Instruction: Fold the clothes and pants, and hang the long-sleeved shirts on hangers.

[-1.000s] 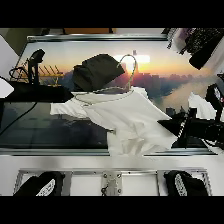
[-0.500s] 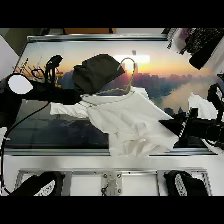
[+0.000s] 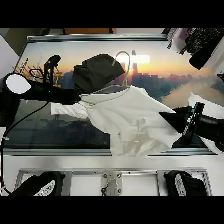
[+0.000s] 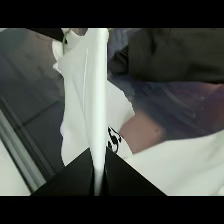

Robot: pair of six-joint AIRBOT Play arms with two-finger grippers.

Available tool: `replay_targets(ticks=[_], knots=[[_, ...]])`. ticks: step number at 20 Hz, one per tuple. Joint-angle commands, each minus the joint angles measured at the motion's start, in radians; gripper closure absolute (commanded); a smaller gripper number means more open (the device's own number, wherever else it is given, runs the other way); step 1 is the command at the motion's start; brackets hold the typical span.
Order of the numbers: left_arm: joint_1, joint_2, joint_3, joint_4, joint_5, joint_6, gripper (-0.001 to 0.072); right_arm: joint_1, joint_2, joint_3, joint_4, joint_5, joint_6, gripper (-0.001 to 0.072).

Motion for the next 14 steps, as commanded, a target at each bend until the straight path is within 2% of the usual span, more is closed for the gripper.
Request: replay_targets(ticks=[1, 8, 12, 14], knots=[[0.001, 0.000, 0.001, -0.003, 0.024, 0.000, 0.0693, 0.001, 0.035, 0.001, 0.113, -0.018, -0.036, 0.0697], [0.001, 0.000, 0.001, -0.002, 0.057, 0.000, 0.0693, 0.001, 0.114, 0.001, 0.126, 0.048, -0.163, 0.0697], [0.001, 0.000, 0.001, -0.002, 0.057, 0.000, 0.0693, 0.001, 0.136, 0.001, 0.113, 0.061, -0.168, 0.0697], [0.002, 0.000, 0.001, -0.003, 0.056, 0.000, 0.0693, 0.001, 0.136, 0.001, 0.042, 0.105, -0.166, 0.0698]])
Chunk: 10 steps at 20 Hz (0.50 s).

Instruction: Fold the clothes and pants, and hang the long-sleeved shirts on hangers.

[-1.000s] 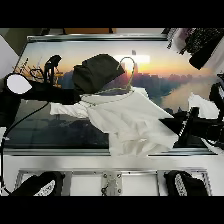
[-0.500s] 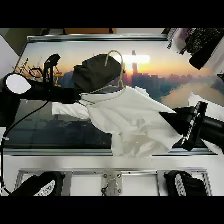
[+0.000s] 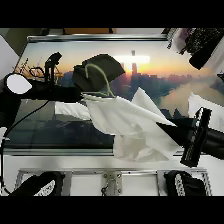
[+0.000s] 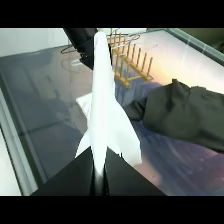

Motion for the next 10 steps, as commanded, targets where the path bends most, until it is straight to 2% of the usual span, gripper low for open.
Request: replay_targets(ticks=[1, 7, 10], knots=[[0.002, 0.000, 0.000, 0.010, 0.008, -0.001, 0.0693, 0.000, 0.008, 0.000, -0.107, 0.066, -0.001, 0.0698], [0.002, 0.000, 0.000, 0.013, 0.009, -0.001, 0.0693, 0.000, 0.008, 0.000, -0.241, 0.072, 0.029, 0.0698], [0.003, 0.000, 0.023, 0.011, 0.001, -0.001, 0.0693, -0.001, 0.002, 0.000, -0.285, 0.072, 0.077, 0.0698]])
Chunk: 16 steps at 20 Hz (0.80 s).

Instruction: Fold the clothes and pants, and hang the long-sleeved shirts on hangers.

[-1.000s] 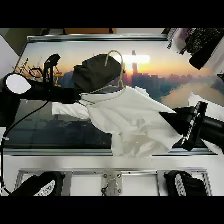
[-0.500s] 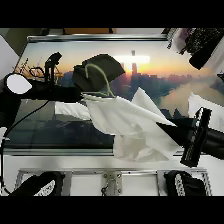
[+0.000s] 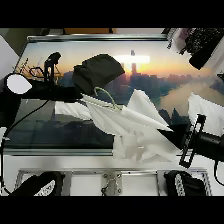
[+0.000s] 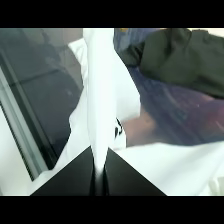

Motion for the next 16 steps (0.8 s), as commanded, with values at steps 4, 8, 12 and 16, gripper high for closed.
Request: replay_targets(ticks=[4, 8, 12, 16], knots=[[-0.029, 0.000, 0.175, 0.001, -0.071, 0.000, 0.0693, 0.000, -0.053, 0.000, 0.026, -0.001, 0.058, 0.0698], [-0.107, 0.000, 0.323, 0.010, -0.156, 0.000, 0.0693, 0.001, -0.141, 0.000, 0.180, -0.056, 0.010, 0.0698], [-0.174, 0.000, 0.459, 0.031, -0.180, 0.000, 0.0694, 0.001, -0.197, 0.000, 0.288, -0.087, -0.026, 0.0698], [-0.241, 0.000, 0.544, 0.165, -0.180, -0.021, 0.0693, 0.001, -0.232, 0.000, 0.330, -0.086, -0.026, 0.0698]])
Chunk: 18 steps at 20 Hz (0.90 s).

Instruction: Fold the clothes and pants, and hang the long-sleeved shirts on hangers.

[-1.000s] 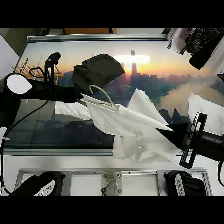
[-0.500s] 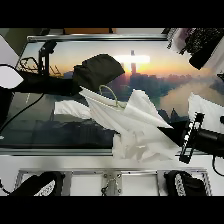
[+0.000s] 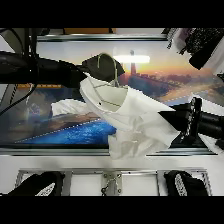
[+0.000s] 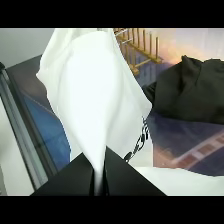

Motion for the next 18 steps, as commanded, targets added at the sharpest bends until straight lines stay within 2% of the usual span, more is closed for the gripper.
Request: replay_targets(ticks=[1, 5, 6, 7, 8, 10, 14, 15, 17, 18], knots=[[-0.058, 0.000, 0.067, 0.082, -0.008, -0.018, 0.0693, 0.002, -0.037, 0.000, 0.083, -0.009, -0.011, 0.0697], [-0.082, 0.000, 0.043, 0.082, -0.010, -0.017, 0.0687, 0.060, -0.063, 0.000, 0.108, -0.036, -0.011, 0.0697], [-0.082, 0.000, 0.043, 0.080, -0.009, -0.017, 0.0496, 0.078, -0.069, 0.000, 0.108, -0.047, -0.011, 0.0698], [-0.082, 0.000, 0.048, 0.080, -0.008, -0.017, 0.0250, 0.093, -0.074, 0.000, 0.109, -0.059, -0.011, 0.0698], [-0.080, 0.000, 0.058, 0.082, -0.009, -0.020, 0.0181, 0.103, -0.080, 0.000, 0.111, -0.072, -0.011, 0.0698], [-0.081, 0.000, 0.093, 0.082, -0.009, -0.021, 0.0181, 0.111, -0.087, 0.000, 0.115, -0.090, -0.011, 0.0698], [-0.080, 0.000, 0.177, 0.087, -0.008, -0.024, 0.0182, 0.111, -0.087, 0.000, 0.135, -0.116, -0.040, 0.0698], [-0.081, 0.000, 0.192, 0.095, -0.009, -0.024, 0.0246, 0.110, -0.085, 0.000, 0.163, -0.141, -0.051, 0.0697], [-0.081, 0.000, 0.211, 0.133, -0.009, -0.024, 0.0587, 0.090, -0.085, 0.034, 0.156, -0.238, -0.052, 0.0698], [-0.081, 0.000, 0.215, 0.137, -0.009, -0.024, 0.0693, 0.071, -0.085, 0.066, 0.126, -0.285, -0.052, 0.0698]])
